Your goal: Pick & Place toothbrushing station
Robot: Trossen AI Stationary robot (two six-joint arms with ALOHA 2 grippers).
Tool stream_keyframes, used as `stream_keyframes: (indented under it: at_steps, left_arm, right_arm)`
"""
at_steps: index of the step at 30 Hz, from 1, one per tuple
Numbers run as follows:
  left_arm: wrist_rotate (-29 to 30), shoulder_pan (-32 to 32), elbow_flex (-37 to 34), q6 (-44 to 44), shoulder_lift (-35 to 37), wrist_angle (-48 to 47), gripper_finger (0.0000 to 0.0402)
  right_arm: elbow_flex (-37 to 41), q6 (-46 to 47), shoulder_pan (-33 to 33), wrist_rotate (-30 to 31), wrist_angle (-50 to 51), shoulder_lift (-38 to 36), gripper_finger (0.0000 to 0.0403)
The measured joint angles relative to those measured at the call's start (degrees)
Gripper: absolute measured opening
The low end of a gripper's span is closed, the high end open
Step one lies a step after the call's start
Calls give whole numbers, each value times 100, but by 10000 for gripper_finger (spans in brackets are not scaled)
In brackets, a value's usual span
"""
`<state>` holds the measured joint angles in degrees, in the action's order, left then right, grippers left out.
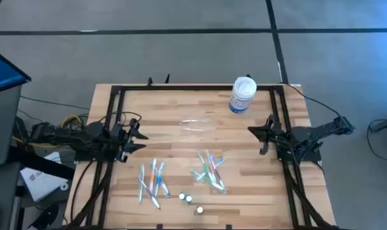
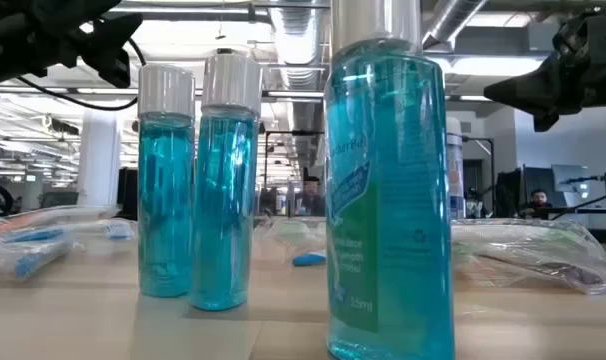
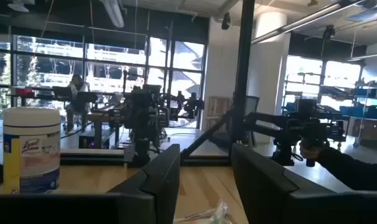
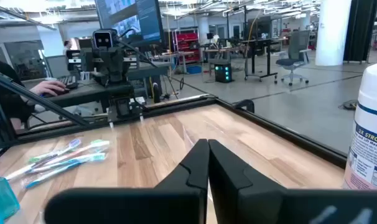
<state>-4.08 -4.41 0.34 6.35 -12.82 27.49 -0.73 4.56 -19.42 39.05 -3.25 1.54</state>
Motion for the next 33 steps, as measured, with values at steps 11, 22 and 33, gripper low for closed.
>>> stream_keyframes:
  at_steps: [11,22,33]
  left_arm:
    - [298,-2,1,-4,-36,2,140]
    - [564,-2,1,-4,-567,144,140]
    - [562,-2,2,11,-759,323,140]
  right_arm:
    - [-98,420,0,-714,-10,2,1]
    - [-738,943,-208,-1048,-37,1756,0]
    - [-2092,1416,-582,-1227,-37,4550,0]
